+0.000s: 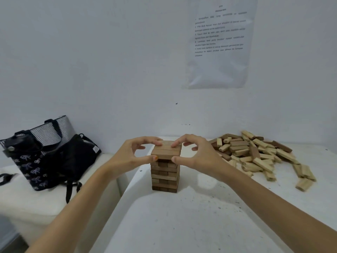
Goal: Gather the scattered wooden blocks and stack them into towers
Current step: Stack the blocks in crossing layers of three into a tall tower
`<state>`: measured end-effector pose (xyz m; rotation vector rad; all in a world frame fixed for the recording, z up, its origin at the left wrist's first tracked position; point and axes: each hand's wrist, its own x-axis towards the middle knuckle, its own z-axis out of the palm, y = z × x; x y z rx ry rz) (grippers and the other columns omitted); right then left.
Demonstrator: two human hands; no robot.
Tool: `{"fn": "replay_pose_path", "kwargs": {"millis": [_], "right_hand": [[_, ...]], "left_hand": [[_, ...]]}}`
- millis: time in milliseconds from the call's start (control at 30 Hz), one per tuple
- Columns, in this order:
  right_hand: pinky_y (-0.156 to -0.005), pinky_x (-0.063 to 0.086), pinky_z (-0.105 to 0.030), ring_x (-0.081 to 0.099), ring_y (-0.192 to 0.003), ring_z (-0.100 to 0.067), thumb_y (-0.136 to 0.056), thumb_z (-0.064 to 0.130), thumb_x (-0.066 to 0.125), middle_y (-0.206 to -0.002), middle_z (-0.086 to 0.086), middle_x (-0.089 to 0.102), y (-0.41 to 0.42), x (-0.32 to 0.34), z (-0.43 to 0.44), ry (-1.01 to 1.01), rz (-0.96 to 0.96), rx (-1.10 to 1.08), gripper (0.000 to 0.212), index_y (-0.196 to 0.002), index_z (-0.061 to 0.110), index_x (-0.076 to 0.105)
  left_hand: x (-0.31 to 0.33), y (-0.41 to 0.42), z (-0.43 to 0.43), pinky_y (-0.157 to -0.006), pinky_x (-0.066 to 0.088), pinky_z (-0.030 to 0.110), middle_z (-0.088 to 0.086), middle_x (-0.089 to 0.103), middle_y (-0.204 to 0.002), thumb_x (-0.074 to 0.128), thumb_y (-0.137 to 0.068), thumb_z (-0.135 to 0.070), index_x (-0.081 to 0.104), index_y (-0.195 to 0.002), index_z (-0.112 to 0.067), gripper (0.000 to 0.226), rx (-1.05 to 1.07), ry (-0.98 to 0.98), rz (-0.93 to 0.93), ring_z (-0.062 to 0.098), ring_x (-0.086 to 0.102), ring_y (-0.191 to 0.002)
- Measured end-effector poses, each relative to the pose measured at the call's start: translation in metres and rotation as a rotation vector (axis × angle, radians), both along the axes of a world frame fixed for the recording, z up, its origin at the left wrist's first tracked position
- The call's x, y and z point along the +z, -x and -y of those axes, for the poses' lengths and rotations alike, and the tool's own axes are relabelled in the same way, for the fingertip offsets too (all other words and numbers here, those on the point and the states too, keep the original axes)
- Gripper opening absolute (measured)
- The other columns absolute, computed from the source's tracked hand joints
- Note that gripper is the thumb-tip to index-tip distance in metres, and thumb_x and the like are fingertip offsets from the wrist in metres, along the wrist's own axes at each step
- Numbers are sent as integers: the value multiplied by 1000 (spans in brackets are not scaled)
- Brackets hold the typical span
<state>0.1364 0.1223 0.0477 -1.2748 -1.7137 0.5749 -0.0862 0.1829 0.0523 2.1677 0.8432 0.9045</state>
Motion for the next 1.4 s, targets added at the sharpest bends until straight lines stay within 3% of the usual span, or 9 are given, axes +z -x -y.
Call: {"fn": "replay_pose_path", "kwargs": {"millis": [433, 800, 933, 1033, 1100, 1233, 1333, 1400], "right_hand": [[-87, 37, -19, 49, -111, -2, -74, 24, 80, -115, 15, 59, 6, -9, -7, 53, -19, -9, 28, -98, 31, 67], [-83, 35, -14, 49, -111, -5, -75, 21, 79, -116, 14, 58, 12, -11, -5, 54, -22, -35, 30, -100, 30, 65], [-86, 36, -14, 45, -118, -7, -78, 24, 78, -125, 13, 52, 11, -9, -1, 100, -2, -11, 40, -112, 33, 60], [-97, 32, -24, 36, -127, -8, -82, 27, 75, -136, 11, 40, 10, -4, 2, 169, -2, 14, 56, -129, 36, 46], [-100, 27, -26, 33, -131, -11, -88, 22, 66, -138, 8, 35, 14, -1, 4, 176, -106, -10, 56, -137, 33, 39], [-97, 21, -25, 28, -133, -8, -101, 27, 40, -149, 8, 29, 30, -2, 11, 206, -439, -144, 46, -147, 27, 31], [-100, 20, -28, 20, -141, -9, -104, 37, 27, -158, 12, 17, 45, -9, 14, 278, -564, -180, 51, -154, 30, 16], [-110, 18, -32, 15, -145, -9, -104, 43, 22, -160, 15, 10, 56, -15, 14, 305, -610, -185, 53, -154, 33, 7]], "left_hand": [[-10, 3, -13, -107, 34, 37, -16, 61, -127, 72, -69, -42, 68, -106, -32, 39, -13, 42, -14, 5, 51, -124], [-15, 4, -12, -102, 37, 31, -16, 60, -128, 70, -71, -43, 60, -122, -26, 55, -12, 63, -18, 4, 50, -124], [-17, 6, -9, -105, 38, 31, -17, 58, -130, 74, -69, -42, 49, -132, -30, 69, 5, 82, 12, 2, 49, -126], [-15, 5, -4, -104, 36, 22, -20, 51, -136, 74, -64, -49, 40, -139, -38, 83, 48, 123, 82, -5, 44, -127], [-14, 1, 3, -107, 33, 23, -21, 48, -139, 64, -65, -59, 39, -140, -38, 82, 107, 185, 213, -6, 42, -128], [-17, -20, 18, -117, 23, 40, -18, 48, -141, 41, -67, -74, 43, -140, -36, 82, 302, 370, 406, 1, 44, -126], [-18, -39, 33, -119, 16, 39, -11, 41, -148, 28, -93, -62, 40, -144, -27, 63, 348, 511, 510, 9, 38, -134], [-16, -47, 42, -116, 16, 34, -11, 40, -148, 21, -97, -57, 40, -144, -25, 60, 336, 552, 534, 10, 35, -136]]}}
